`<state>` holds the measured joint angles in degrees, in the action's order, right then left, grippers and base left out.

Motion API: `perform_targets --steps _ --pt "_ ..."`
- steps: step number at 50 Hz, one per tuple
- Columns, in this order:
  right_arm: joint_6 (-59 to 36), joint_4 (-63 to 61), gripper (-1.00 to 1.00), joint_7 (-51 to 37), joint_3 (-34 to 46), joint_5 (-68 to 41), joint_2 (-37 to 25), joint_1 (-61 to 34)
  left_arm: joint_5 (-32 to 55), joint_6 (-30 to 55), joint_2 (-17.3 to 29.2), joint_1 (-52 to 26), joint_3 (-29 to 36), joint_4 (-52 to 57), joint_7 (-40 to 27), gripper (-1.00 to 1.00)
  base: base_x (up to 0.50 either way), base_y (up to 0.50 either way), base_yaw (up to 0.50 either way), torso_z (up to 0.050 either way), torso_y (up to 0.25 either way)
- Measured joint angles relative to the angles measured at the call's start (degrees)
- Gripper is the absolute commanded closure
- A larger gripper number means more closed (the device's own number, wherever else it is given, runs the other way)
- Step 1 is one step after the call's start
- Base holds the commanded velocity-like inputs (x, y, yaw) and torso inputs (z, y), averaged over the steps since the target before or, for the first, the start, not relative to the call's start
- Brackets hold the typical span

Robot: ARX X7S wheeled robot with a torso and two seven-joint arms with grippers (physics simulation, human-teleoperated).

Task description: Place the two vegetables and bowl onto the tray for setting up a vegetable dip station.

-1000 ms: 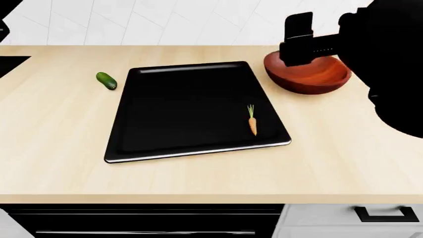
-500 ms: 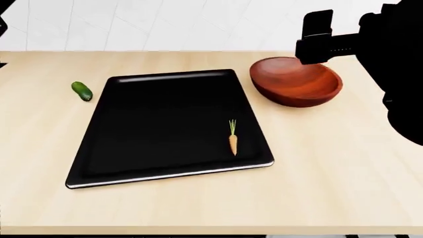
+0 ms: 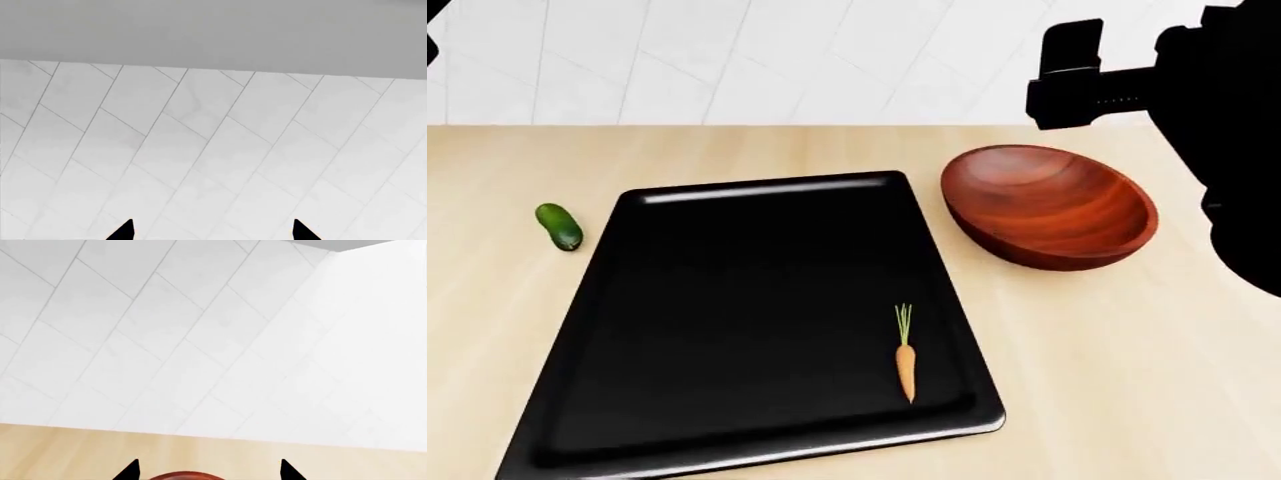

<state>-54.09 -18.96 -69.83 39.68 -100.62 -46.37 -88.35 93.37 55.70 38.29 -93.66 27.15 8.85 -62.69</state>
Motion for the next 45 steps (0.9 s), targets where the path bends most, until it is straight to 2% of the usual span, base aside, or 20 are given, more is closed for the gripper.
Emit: perform_targets --steps 18,33,45 --pt "0.5 0.3 -1.0 -2.4 -0.1 -5.2 -0.9 0.5 -0.3 -0.1 0.3 -0.2 0.2 -1.0 0.0 -1.0 0.0 0.0 0.0 0.0 0.0" --pt "1.2 2.9 -1.0 -6.8 -0.3 -17.2 -6.4 1.7 -0.2 -0.1 0.7 -0.5 0.3 -1.5 -0.2 -1.0 0.0 0.0 0.0 0.0 0.0" --pt "0.5 8.5 -1.0 -6.1 0.3 -19.5 -8.2 1.4 -0.1 -0.1 0.7 -0.7 0.5 -1.4 -0.3 -1.0 0.0 0.0 0.0 0.0 0.0"
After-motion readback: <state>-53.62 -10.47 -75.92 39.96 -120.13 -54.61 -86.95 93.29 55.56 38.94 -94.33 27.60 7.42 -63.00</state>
